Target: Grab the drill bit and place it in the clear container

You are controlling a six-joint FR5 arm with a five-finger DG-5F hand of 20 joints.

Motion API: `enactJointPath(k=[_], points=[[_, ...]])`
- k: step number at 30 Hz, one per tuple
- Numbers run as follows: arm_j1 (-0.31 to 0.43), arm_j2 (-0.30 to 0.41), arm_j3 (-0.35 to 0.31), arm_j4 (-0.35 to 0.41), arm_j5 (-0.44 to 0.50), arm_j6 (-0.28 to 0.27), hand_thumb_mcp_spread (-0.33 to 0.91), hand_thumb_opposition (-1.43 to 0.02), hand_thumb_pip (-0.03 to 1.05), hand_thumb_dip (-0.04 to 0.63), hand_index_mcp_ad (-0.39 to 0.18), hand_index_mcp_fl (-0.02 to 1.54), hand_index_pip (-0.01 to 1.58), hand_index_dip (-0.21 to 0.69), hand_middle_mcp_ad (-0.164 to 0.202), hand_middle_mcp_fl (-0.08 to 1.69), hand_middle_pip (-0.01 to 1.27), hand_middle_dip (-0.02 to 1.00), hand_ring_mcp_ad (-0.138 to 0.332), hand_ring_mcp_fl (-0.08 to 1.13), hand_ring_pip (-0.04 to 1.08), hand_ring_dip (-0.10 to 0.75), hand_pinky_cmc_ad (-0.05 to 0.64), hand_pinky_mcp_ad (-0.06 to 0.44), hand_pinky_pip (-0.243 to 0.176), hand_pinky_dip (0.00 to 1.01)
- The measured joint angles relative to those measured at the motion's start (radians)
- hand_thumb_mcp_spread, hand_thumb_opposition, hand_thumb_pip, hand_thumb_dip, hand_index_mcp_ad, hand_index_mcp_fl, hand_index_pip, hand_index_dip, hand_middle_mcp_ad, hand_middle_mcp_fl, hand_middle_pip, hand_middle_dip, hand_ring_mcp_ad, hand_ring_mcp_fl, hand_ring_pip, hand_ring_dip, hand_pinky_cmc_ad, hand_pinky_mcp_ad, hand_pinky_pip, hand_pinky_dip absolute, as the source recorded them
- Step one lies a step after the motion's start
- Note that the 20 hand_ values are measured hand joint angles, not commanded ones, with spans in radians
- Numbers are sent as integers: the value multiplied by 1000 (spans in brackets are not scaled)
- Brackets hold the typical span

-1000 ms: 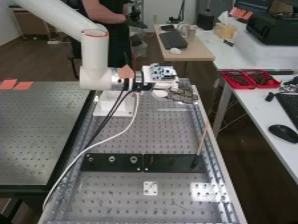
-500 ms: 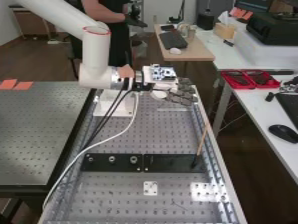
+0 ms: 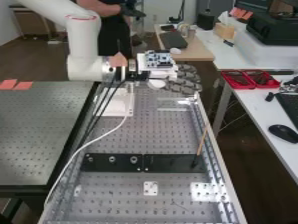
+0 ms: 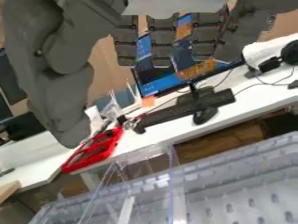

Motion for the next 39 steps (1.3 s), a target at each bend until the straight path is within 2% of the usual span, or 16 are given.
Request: enactJointPath(k=[2, 11, 18, 26, 29, 39], points=[[-6, 32, -10, 0, 10, -13, 300, -803, 604, 253, -87, 73, 126, 187, 77, 2, 129, 150, 215, 14, 70, -12, 251, 164, -120, 216], [-13, 120, -33, -15, 41, -60, 300, -805, 600, 253, -87, 68, 117, 188, 75, 5, 129, 150, 213, 12, 73, -12, 250, 169, -120, 227], [-11, 169, -41, -35, 54, -97, 300, -805, 593, 253, -75, 112, 115, 206, 75, 5, 129, 150, 213, 12, 59, -12, 246, 169, -124, 227], [-8, 220, -35, -97, 94, -141, 300, -805, 572, 253, -77, 150, 101, 227, 73, 5, 129, 150, 213, 12, 56, -12, 246, 169, -124, 227], [-8, 233, -35, -111, 117, -150, 300, -803, 553, 253, -77, 183, 106, 265, 75, 16, 129, 150, 213, 12, 56, -12, 246, 169, -124, 229], [-20, 277, -52, -140, 194, -158, 312, -803, 515, 253, -77, 192, 103, 302, 75, 16, 129, 147, 213, 12, 56, -12, 246, 169, -124, 243]])
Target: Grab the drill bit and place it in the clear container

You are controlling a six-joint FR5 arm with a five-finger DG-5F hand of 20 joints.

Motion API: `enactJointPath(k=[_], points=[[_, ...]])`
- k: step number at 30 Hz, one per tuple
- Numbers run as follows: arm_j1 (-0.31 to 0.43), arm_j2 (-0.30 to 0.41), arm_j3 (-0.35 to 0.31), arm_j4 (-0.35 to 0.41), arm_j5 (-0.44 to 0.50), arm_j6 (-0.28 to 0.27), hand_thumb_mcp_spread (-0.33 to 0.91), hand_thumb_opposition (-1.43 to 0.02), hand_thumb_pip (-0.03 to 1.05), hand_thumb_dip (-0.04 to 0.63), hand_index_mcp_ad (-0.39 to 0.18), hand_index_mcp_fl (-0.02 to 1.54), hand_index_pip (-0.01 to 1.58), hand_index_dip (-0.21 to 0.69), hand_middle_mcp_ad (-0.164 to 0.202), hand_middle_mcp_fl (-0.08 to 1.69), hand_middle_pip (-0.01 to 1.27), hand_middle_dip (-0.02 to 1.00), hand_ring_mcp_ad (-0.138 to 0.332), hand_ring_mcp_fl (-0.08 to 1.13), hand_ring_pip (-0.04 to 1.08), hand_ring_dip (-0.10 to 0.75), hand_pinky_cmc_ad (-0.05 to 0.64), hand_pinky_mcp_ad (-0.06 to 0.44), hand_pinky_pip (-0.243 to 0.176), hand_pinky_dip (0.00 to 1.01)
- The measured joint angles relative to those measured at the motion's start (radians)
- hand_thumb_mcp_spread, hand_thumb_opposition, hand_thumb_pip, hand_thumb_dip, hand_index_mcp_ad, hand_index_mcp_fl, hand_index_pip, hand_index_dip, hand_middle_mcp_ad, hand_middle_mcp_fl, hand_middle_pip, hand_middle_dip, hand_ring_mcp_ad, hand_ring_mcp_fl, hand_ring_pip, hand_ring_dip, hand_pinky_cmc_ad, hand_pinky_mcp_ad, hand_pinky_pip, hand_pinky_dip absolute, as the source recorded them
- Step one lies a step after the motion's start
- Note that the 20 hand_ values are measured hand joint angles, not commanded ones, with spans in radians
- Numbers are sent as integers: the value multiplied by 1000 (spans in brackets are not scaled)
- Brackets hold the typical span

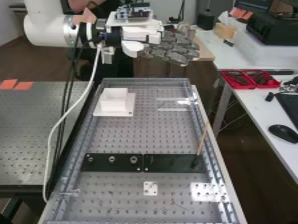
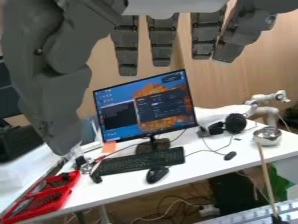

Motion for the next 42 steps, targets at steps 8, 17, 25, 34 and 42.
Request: enactJointPath(k=[8, 17, 25, 34, 42], points=[[0, 31, -23, 2, 79, -7, 312, -803, 499, 253, -72, 208, 99, 333, 75, 17, 129, 150, 215, 12, 59, -12, 246, 169, -122, 260], [1, 37, -34, 9, 43, -14, 326, -803, 494, 253, -63, 206, 89, 347, 75, 14, 129, 150, 213, 12, 59, -12, 250, 169, -122, 265], [7, 37, -32, 8, 84, -14, 325, -803, 489, 253, -65, 208, 89, 349, 75, 14, 129, 150, 213, 12, 59, -12, 246, 169, -122, 274], [-5, 38, -31, 10, 23, -16, 321, -803, 485, 253, -63, 211, 89, 349, 73, 14, 129, 150, 213, 12, 59, -12, 250, 169, -122, 276], [-7, 40, -31, 10, 21, -16, 325, -803, 485, 253, -61, 211, 89, 349, 75, 14, 129, 150, 213, 12, 59, -12, 250, 169, -122, 276]])
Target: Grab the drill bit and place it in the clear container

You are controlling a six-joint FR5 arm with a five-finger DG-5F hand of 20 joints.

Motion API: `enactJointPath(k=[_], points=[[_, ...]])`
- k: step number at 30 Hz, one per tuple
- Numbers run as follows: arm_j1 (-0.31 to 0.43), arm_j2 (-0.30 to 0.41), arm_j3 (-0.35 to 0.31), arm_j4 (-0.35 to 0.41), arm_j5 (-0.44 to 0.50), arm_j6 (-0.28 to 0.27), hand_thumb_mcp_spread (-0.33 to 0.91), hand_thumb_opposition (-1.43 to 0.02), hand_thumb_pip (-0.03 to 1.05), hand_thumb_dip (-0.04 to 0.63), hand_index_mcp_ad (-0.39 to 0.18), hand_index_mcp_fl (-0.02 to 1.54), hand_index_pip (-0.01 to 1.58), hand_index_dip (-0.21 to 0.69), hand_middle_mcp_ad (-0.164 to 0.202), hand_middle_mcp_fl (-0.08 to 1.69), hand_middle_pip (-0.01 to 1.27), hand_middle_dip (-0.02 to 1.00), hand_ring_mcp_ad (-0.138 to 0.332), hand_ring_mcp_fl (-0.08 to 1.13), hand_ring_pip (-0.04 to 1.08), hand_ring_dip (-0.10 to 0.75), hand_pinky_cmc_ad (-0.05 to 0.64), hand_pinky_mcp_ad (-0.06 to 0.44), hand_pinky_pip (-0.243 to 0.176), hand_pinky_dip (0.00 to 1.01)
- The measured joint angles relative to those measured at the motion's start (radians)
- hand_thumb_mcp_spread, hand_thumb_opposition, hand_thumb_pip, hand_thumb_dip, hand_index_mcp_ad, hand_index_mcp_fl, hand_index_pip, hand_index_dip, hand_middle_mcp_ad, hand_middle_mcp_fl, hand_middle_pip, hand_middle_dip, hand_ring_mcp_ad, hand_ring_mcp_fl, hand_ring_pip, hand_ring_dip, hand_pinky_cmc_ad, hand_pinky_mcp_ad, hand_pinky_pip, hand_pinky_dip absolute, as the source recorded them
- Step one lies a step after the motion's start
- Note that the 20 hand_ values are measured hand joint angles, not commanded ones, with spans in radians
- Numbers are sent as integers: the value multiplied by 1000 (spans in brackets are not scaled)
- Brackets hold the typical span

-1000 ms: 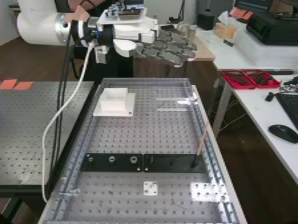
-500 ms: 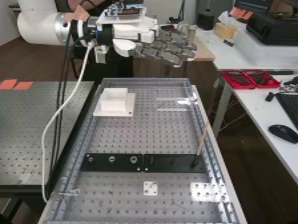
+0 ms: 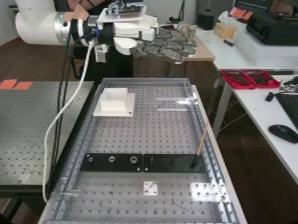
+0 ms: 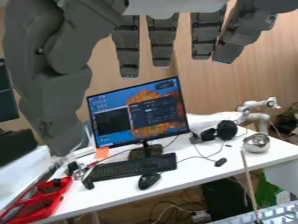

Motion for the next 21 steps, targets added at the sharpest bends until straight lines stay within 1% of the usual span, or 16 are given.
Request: enactJointPath(k=[10, 13, 14, 16, 21], points=[[-1, 1, 0, 1, -4, 0, 325, -803, 485, 253, -61, 216, 89, 349, 75, 14, 129, 150, 213, 12, 59, -12, 250, 169, -122, 276], [1, 1, 1, 0, 23, 1, 325, -803, 485, 253, -70, 220, 89, 349, 73, 14, 129, 150, 213, 12, 59, -12, 250, 169, -122, 276], [1, 1, 1, 0, 44, 1, 321, -803, 485, 253, -59, 220, 89, 349, 75, 17, 129, 150, 213, 12, 59, -12, 250, 169, -122, 276], [0, 1, 1, 0, 57, 1, 342, -803, 490, 253, -56, 220, 89, 349, 75, 14, 129, 150, 213, 12, 59, -12, 246, 169, -122, 276], [-1, 0, 2, 1, -2, 2, 342, -803, 468, 253, -56, 220, 89, 349, 75, 14, 129, 150, 213, 12, 59, -12, 250, 169, -122, 276]])
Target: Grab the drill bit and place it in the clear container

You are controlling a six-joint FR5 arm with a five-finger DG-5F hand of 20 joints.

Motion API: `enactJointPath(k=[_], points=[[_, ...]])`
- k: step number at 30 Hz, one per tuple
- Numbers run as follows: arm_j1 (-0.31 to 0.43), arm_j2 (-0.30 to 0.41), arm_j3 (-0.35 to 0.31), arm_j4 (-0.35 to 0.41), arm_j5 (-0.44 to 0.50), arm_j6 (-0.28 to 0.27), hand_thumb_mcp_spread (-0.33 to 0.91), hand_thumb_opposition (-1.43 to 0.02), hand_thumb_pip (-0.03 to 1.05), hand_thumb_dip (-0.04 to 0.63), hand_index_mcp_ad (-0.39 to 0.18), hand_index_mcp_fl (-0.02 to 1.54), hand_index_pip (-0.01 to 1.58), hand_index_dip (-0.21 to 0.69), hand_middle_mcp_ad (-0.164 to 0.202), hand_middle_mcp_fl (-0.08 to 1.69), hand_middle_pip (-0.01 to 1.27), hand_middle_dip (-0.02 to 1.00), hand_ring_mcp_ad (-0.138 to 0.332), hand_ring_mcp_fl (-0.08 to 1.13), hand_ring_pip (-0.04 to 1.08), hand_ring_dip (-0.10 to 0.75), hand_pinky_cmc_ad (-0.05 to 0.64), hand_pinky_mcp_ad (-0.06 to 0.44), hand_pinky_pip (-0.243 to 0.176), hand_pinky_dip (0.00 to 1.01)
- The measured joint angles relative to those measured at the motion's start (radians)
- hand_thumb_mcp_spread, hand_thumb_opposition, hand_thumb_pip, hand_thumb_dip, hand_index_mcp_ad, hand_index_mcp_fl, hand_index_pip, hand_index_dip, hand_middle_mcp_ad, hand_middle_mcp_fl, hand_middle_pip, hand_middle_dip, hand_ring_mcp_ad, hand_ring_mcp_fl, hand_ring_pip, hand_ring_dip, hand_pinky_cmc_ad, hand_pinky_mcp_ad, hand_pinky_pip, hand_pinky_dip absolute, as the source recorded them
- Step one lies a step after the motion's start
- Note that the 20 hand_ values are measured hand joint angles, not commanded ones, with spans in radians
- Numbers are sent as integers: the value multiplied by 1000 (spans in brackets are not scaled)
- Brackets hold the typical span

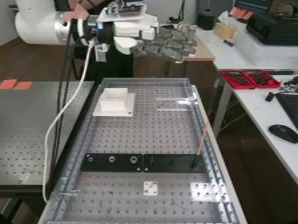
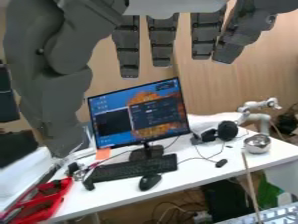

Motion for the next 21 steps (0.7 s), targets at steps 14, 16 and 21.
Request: enactJointPath(k=[14, 16, 21], points=[[-4, -8, 8, -7, 13, 0, 342, -803, 468, 253, -56, 220, 89, 349, 75, 14, 129, 150, 213, 12, 59, -12, 246, 169, -122, 276], [-2, -10, 10, -9, 26, 2, 342, -803, 468, 253, -56, 220, 89, 349, 75, 14, 129, 150, 213, 12, 59, -12, 246, 169, -122, 276], [-5, -10, 10, -6, 5, 1, 342, -803, 440, 251, -56, 220, 89, 349, 75, 17, 129, 150, 213, 12, 59, -12, 250, 169, -122, 276]])
